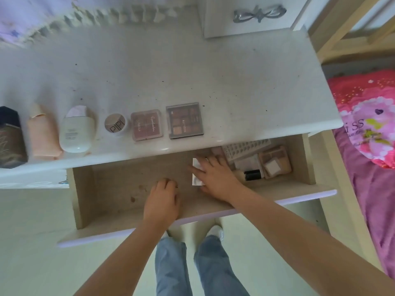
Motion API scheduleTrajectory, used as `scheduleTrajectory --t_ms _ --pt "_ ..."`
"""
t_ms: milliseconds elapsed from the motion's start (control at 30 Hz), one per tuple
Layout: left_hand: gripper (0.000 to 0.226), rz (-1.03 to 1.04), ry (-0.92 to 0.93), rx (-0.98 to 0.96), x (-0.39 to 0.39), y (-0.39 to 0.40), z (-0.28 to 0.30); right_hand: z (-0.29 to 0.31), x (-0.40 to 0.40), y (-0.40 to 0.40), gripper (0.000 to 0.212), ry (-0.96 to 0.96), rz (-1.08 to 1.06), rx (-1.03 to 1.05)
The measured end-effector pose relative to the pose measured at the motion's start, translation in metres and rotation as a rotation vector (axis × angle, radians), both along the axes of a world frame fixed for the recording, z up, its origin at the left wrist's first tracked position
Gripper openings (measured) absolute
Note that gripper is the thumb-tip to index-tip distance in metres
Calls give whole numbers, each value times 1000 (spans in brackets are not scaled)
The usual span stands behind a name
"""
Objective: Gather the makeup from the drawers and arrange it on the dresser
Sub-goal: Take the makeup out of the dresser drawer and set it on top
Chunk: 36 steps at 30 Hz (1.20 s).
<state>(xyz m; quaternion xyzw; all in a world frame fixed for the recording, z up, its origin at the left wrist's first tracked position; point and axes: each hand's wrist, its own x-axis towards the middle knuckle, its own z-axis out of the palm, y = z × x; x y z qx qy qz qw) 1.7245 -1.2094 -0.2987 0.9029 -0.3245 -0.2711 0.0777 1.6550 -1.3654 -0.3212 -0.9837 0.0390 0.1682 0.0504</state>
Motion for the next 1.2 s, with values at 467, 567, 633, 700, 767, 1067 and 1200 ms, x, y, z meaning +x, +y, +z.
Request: scheduleTrajectory --t_ms 467,567,633,700,767,1067,1200 --pt "35 -464 218 10 -47 -130 -14 33 -114 -82 71 -124 -657 -49" --pt "32 -475 201 76 -55 -143 -23 28 -116 -86 74 -193 -660 2" --pt "32 -484 215 113 -54 -145 -27 27 -117 -85 73 -230 -642 19" --pt "33 -514 242 114 -50 -142 -25 28 -119 -83 72 -274 -630 33" --pt "38 -546 286 90 -44 -133 -13 33 -123 -81 71 -344 -622 46" --pt "21 58 399 -435 -4 -125 111 96 -69 -95 68 -643 -480 13" --pt "51 244 313 -446 28 -157 117 108 -34 -111 66 -537 -399 -42"
